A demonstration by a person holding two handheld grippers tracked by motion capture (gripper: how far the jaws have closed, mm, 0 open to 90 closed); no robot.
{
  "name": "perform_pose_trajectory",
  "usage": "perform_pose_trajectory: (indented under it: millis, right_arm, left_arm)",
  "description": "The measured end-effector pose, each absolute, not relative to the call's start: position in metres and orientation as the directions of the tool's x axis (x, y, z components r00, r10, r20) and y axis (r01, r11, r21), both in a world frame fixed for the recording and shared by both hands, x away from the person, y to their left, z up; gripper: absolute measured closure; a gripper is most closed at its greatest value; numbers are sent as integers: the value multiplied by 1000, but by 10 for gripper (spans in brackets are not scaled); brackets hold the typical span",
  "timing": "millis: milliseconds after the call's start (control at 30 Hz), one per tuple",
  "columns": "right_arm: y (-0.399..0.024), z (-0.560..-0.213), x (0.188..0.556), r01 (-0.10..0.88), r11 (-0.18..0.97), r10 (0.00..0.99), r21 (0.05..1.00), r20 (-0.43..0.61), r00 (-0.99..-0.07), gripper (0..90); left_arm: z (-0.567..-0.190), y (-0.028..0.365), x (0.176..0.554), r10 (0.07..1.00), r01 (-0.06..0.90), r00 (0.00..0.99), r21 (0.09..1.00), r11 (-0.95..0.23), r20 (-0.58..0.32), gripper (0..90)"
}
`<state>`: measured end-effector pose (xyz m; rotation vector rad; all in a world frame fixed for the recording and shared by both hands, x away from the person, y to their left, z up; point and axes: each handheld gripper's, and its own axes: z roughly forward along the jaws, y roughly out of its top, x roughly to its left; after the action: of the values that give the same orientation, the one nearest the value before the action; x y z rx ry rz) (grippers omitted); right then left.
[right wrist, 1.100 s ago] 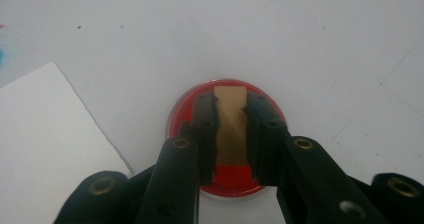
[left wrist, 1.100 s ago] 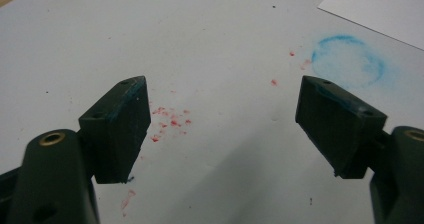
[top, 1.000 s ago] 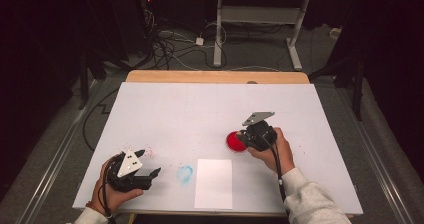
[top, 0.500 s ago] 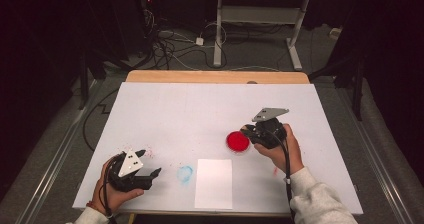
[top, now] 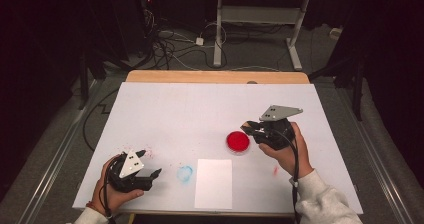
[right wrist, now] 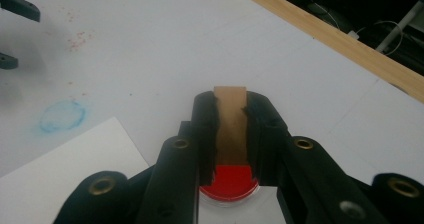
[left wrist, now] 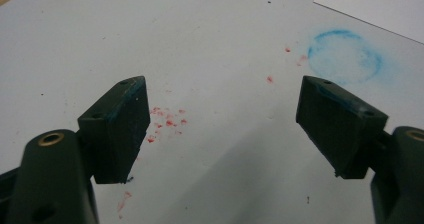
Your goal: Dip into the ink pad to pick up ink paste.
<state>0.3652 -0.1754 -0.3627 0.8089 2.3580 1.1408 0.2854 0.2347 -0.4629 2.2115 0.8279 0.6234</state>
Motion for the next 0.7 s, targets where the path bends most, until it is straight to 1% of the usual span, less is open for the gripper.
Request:
perform_pose_trajectory:
  millis: [433, 533, 700]
  right_arm:
    - [-168, -357, 351, 290, 512, 604, 809, -98, -791, 762]
    - [-163, -357, 347, 277, 523, 584, 806, -103, -805, 763]
    - [-155, -358, 339, 263, 539, 555, 800, -102, -826, 762]
  left_arm:
    - [-463, 233, 285, 699, 372, 688, 733, -569, 193, 209]
    - [-463, 233, 286, 696, 364, 688, 731, -577, 207, 207]
    - [-463, 234, 285, 700, 374, 687, 731, -571, 195, 204]
